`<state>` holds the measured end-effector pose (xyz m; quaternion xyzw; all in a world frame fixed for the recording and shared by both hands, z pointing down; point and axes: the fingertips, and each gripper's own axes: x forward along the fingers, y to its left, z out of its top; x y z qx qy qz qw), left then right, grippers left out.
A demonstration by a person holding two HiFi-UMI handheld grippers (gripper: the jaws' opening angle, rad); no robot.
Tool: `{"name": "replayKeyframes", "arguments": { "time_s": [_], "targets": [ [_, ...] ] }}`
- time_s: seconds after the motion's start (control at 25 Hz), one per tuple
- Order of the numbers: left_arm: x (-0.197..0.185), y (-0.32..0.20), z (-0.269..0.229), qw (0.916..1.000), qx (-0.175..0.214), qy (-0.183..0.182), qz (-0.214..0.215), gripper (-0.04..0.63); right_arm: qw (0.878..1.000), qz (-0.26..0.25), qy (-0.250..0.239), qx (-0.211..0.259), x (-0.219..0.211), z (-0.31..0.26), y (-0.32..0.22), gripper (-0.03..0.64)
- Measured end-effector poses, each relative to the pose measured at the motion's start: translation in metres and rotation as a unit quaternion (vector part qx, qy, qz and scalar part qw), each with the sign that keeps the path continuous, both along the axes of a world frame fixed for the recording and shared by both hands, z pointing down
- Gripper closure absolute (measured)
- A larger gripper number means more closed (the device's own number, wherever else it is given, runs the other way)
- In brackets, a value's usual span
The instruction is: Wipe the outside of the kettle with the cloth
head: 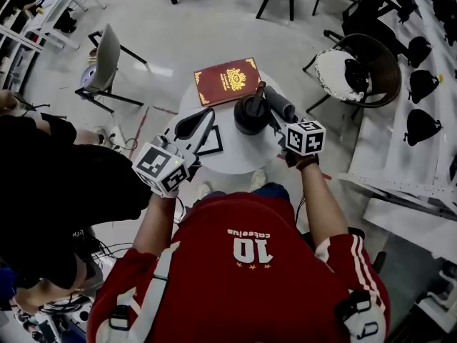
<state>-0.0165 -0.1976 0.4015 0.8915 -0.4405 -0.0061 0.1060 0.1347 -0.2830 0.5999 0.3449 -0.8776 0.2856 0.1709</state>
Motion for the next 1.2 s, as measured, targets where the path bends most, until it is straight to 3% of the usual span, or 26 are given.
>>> {"name": "replayKeyframes", "arguments": {
  "time_s": [1.2],
  "targets": [
    [-0.050, 0.045, -0.002, 0.9983, 0.012, 0.031, 0.047, 0.589, 0.998, 0.039, 0.045, -0.035, -0.030, 0.023, 0.082, 0.571]
  ]
}}
